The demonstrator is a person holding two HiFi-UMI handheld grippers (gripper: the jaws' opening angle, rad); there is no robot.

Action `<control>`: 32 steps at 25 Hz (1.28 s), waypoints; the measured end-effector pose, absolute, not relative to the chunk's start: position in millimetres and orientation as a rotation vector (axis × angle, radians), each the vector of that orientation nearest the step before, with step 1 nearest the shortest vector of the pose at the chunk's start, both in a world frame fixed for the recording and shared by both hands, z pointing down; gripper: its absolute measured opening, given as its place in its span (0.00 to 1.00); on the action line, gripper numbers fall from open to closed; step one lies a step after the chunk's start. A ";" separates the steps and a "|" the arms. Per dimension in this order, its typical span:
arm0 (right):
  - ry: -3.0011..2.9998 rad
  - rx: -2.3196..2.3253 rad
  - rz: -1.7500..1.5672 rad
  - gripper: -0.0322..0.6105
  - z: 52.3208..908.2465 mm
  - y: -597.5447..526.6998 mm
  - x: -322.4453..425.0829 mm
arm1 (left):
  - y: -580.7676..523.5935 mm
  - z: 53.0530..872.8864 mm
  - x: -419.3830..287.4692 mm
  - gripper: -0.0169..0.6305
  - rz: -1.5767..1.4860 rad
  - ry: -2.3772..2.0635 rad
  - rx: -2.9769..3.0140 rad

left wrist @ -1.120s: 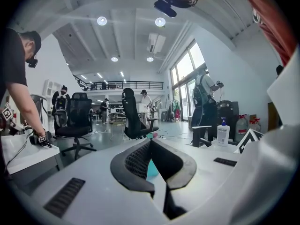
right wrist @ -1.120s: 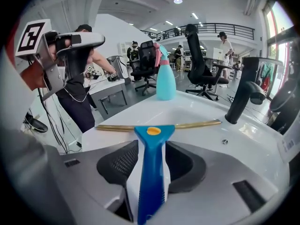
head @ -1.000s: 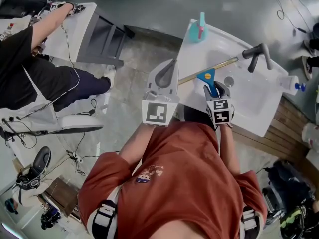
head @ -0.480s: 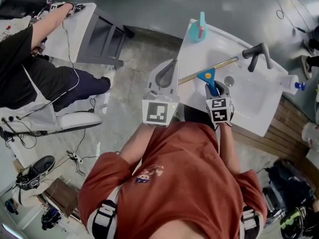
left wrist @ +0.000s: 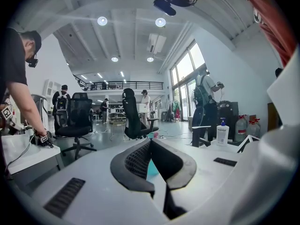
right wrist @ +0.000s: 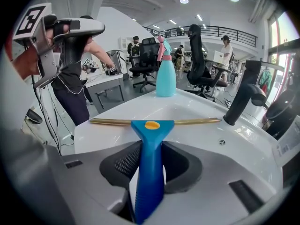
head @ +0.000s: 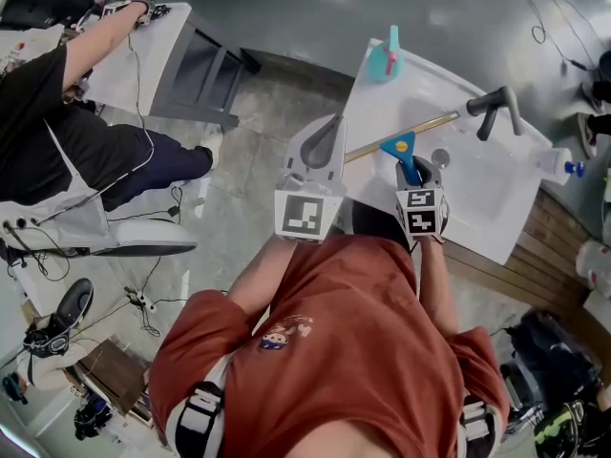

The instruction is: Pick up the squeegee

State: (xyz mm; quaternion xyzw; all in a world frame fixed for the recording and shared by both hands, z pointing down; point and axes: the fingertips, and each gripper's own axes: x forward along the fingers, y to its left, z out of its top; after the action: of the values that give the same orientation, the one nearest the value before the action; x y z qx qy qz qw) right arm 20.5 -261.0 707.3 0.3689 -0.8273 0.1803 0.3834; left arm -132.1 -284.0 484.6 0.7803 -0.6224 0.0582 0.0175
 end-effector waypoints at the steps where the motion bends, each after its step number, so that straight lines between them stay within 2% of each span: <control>1: -2.109 0.952 0.450 0.27 705.5 -261.1 20.1 | -283.4 483.4 -133.0 0.05 0.174 -1.936 2.427; 19: -2.181 1.062 0.403 0.27 658.3 -242.6 10.2 | -255.3 459.5 -129.5 0.05 0.118 -1.895 2.496; 32: -2.260 1.240 0.238 0.27 573.6 -239.4 0.8 | -216.4 422.3 -138.9 0.05 0.020 -1.914 2.537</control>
State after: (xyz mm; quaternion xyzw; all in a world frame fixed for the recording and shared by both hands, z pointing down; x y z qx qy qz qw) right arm 0.8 -239.4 573.6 0.4609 -0.8398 0.0883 0.2729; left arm -138.9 -216.4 422.3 0.7981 -0.6022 0.0062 -0.0180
